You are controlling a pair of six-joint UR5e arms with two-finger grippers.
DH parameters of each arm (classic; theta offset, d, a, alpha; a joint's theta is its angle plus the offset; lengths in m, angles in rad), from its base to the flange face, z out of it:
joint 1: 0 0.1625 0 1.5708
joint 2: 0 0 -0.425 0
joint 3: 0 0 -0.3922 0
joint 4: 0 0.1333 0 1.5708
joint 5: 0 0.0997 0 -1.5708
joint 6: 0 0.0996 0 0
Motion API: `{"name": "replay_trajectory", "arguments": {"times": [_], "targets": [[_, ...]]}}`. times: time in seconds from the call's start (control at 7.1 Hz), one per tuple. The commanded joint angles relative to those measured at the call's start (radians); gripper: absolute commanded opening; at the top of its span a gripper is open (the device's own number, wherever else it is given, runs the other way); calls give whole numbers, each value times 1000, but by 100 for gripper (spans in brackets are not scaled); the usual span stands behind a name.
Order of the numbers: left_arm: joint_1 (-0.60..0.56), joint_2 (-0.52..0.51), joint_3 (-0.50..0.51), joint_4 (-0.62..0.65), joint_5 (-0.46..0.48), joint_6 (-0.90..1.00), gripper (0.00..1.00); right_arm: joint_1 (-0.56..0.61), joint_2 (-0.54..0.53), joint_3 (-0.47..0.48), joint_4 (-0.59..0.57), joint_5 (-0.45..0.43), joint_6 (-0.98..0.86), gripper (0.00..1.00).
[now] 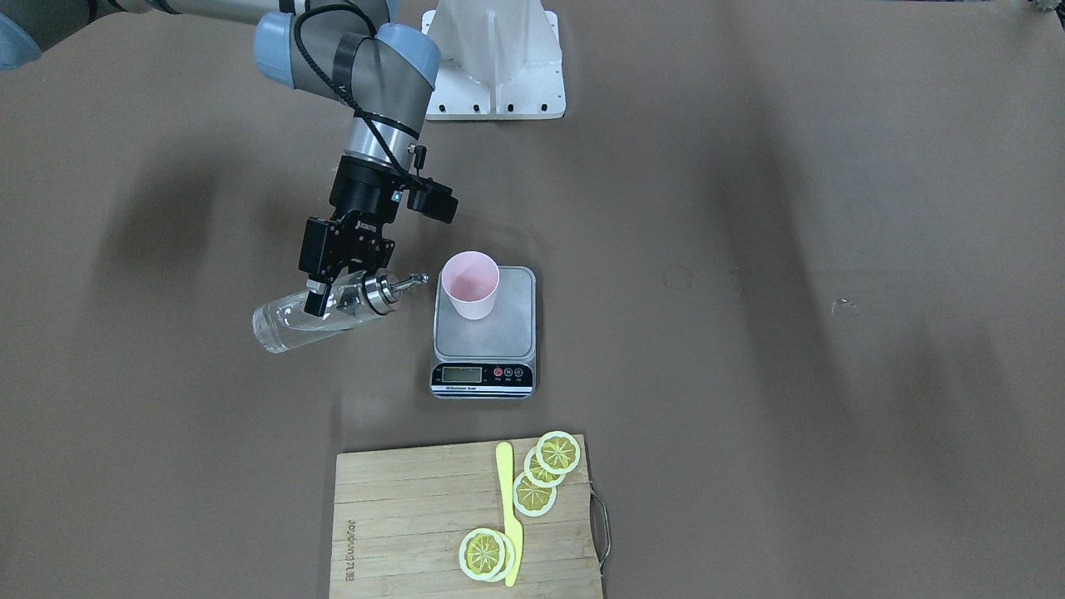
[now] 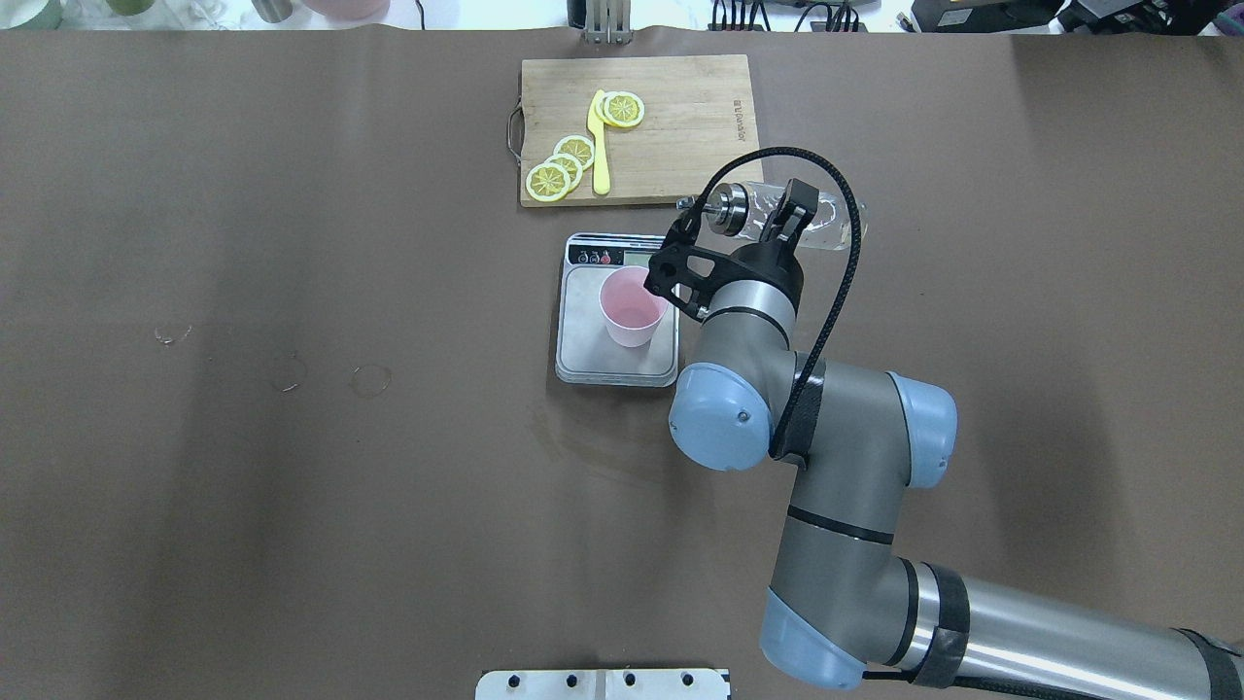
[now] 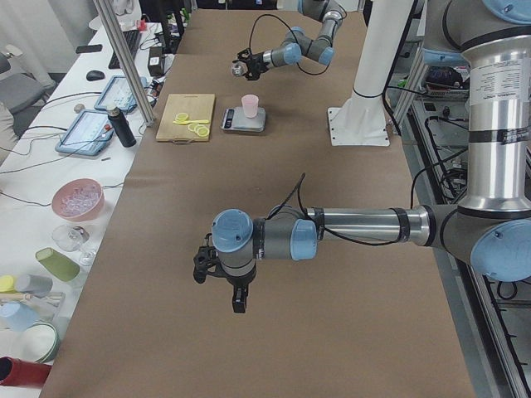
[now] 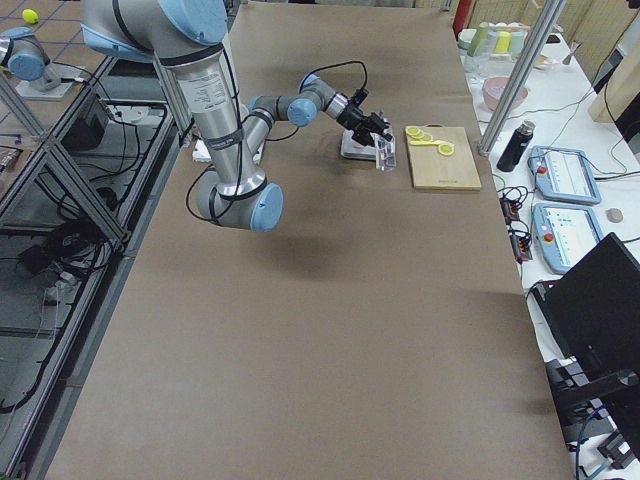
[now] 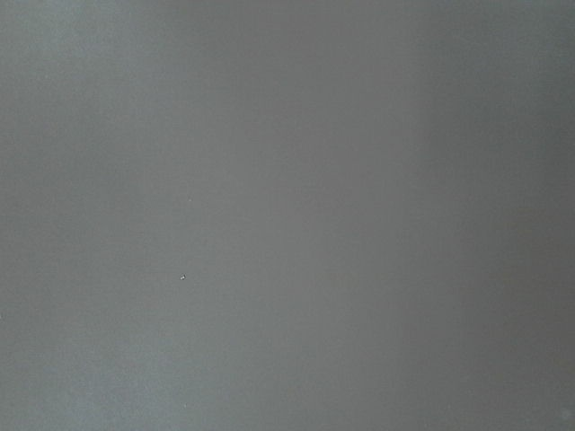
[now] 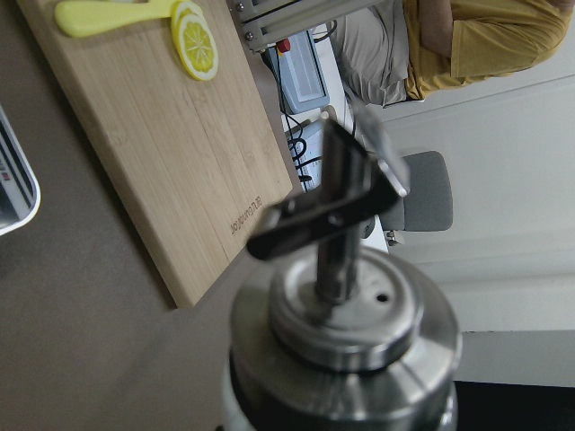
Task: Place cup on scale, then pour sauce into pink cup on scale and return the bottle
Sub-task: 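Carry the bottle with the right gripper over the pink cup, then tilt the bottle spout down into the pink cup with the right gripper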
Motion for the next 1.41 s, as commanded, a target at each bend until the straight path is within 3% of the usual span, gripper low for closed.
{"name": "replay_trajectory", "arguments": {"times": [0.0,0.42,1.27], "targets": [[2,-6,35,-49,-1,-8,98,-37,-10,-24,-5,-50,-44,0],[2,-18,44,-49,-1,-8,98,-70,-2,-31,-79,-101,-50,0],[2,-18,41,-49,-2,-5,98,-103,0,-31,-110,-165,-153,0]]}}
